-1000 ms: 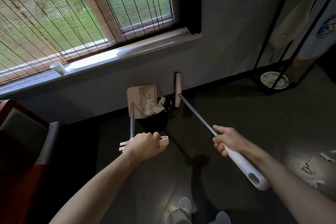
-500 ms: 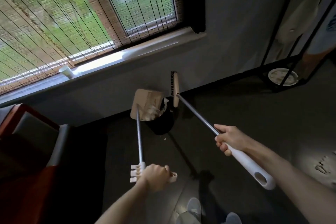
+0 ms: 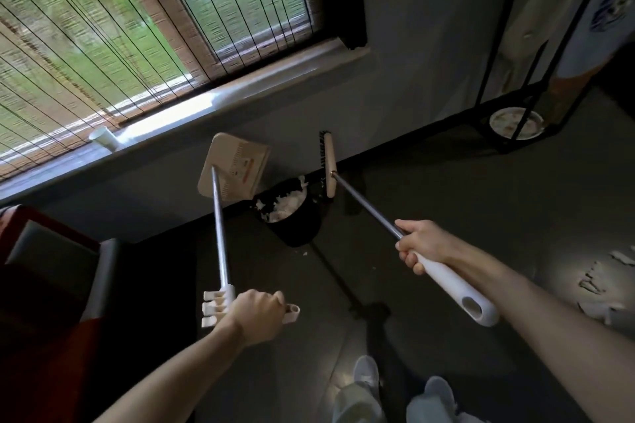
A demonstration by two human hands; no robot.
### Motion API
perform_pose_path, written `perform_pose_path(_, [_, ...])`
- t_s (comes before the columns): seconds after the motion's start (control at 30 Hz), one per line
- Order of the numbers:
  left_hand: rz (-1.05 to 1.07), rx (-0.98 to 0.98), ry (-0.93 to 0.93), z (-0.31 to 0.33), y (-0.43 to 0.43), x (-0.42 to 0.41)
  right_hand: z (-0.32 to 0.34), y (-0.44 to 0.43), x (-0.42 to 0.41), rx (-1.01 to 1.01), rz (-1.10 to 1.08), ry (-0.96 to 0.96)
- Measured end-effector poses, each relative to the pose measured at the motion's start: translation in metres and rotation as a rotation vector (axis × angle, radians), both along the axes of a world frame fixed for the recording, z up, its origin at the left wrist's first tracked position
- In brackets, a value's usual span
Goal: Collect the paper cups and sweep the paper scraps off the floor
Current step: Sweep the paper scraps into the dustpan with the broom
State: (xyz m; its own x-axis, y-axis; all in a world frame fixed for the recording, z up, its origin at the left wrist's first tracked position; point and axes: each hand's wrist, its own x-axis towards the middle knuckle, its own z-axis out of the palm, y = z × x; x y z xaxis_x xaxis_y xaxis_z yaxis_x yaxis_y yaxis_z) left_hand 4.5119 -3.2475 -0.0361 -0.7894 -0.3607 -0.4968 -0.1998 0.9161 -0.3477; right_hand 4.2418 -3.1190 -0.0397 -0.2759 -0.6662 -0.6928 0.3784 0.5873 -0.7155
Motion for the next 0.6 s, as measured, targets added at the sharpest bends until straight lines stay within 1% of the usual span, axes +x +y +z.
perform_pose_path(0.03, [-0.024,0.010,0.013,-0.003,0.003,0.003,0.000,-0.001,0.000,-0.001,-0.001,-0.003])
perform_pose_path(0.1, [0.020,0.065,0.112,-0.024,0.004,0.005,-0.003,0.000,0.001,-0.002,0.003,-0.002])
perform_pose_path(0.17, [0.035,0.064,0.035,-0.030,0.012,0.000,-0.005,0.003,0.002,-0.001,0.003,0.001])
perform_pose_path(0.2, [0.047,0.095,-0.005,-0.027,0.013,-0.006,-0.006,0.006,0.002,-0.001,0.003,0.000])
perform_pose_path(0.23, [0.095,0.094,-0.046,-0.029,0.011,-0.009,-0.006,0.008,0.003,0.000,0.004,-0.002])
perform_pose_path(0.3, [0.103,0.102,0.027,-0.021,0.012,-0.019,-0.005,0.012,0.003,0.004,-0.004,-0.007])
perform_pose_path(0.33, [0.095,0.073,0.025,-0.016,0.011,-0.021,-0.005,0.014,0.003,0.006,-0.015,-0.010])
perform_pose_path(0.37, [0.160,0.112,-0.042,-0.013,0.003,-0.021,-0.005,0.016,0.003,0.009,-0.027,-0.014])
perform_pose_path(0.4, [0.238,0.111,-0.006,-0.006,-0.006,-0.023,-0.006,0.018,0.002,0.013,-0.039,-0.015])
perform_pose_path(0.43, [0.239,0.065,0.110,-0.005,-0.015,-0.023,-0.007,0.020,0.001,0.016,-0.050,-0.013])
perform_pose_path(0.47, [0.158,-0.014,0.221,-0.002,-0.024,-0.020,-0.008,0.022,-0.001,0.016,-0.063,-0.014])
perform_pose_path(0.5, [0.129,-0.079,0.265,0.009,-0.030,-0.018,-0.009,0.023,-0.004,0.015,-0.076,-0.014])
perform_pose_path(0.53, [0.109,-0.135,0.269,0.021,-0.035,-0.020,-0.009,0.024,-0.008,0.014,-0.088,-0.016])
perform_pose_path(0.57, [0.141,-0.109,0.274,0.034,-0.037,-0.021,-0.009,0.025,-0.011,0.012,-0.102,-0.020])
perform_pose_path(0.6, [0.097,-0.126,0.363,0.047,-0.040,-0.025,-0.009,0.026,-0.015,0.009,-0.116,-0.024])
